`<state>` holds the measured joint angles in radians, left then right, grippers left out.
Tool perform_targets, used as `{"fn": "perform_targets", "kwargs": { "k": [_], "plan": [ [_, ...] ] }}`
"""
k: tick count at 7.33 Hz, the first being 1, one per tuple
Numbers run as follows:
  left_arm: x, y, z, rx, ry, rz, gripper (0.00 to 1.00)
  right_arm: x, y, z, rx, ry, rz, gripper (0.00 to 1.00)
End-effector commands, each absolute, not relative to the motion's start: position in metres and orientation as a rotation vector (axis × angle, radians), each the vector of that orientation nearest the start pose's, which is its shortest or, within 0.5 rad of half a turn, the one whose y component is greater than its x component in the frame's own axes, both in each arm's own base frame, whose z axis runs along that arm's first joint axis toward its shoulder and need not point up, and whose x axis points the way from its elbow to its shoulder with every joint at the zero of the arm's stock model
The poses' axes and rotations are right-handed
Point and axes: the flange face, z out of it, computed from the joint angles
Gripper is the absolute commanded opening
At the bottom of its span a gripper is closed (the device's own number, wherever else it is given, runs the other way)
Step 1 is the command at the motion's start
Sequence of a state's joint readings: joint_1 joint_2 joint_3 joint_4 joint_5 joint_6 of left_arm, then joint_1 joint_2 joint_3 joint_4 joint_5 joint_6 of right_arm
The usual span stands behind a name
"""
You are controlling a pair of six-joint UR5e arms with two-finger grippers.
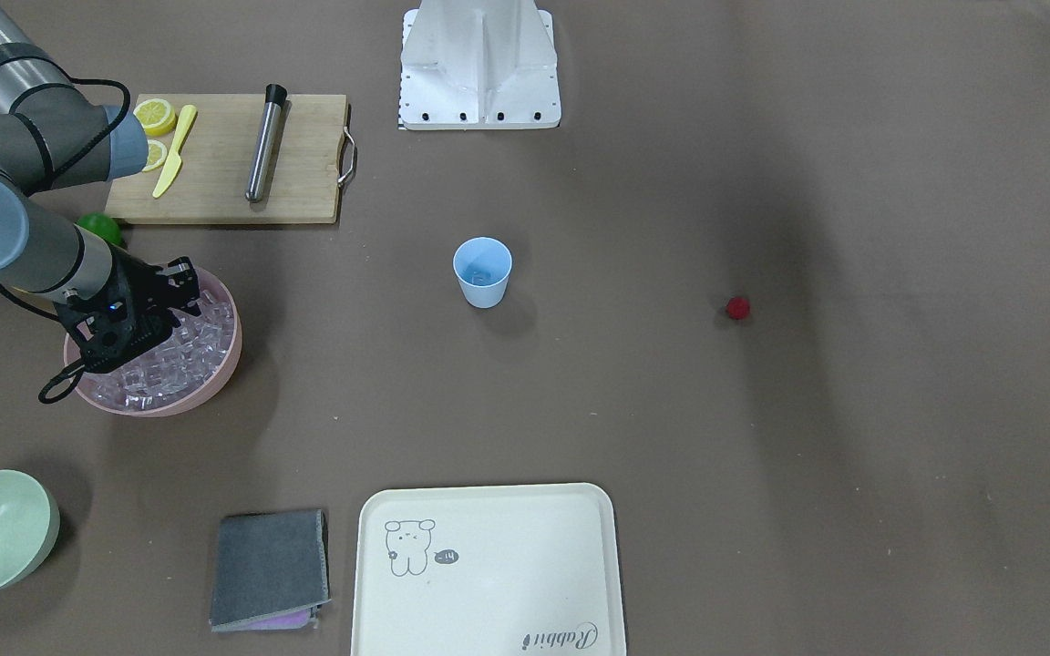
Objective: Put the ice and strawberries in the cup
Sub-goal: 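Lower the right gripper into the bowl and grasp another ice cube, then carry the ice cube over the blue cup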
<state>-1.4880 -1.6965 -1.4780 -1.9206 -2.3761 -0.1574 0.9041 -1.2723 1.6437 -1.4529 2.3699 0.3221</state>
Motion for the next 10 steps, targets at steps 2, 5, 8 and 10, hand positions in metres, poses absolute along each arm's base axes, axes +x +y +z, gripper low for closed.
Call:
{"fn": "perform_targets", "kwargs": {
  "k": [2,5,8,10],
  "plan": [
    [-0.015,-0.566,0.598,0.263,0.832,0.083,0.98,-0.315,-0.533,0.416,0.052,-0.97,-0.5,0.0],
    [-0.015,-0.566,0.598,0.263,0.832,0.083,0.98,-0.298,-0.557,0.375,0.129,-0.993,-0.484,0.0],
    [-0.015,-0.566,0.598,0.263,0.832,0.083,0.98,-0.321,-0.562,0.279,0.096,-1.076,-0.299,0.0],
    [-0.015,-0.565,0.6,0.262,0.831,0.084,0.98,-0.364,-0.527,0.22,0.033,-1.11,-0.18,0.0]
  ]
}}
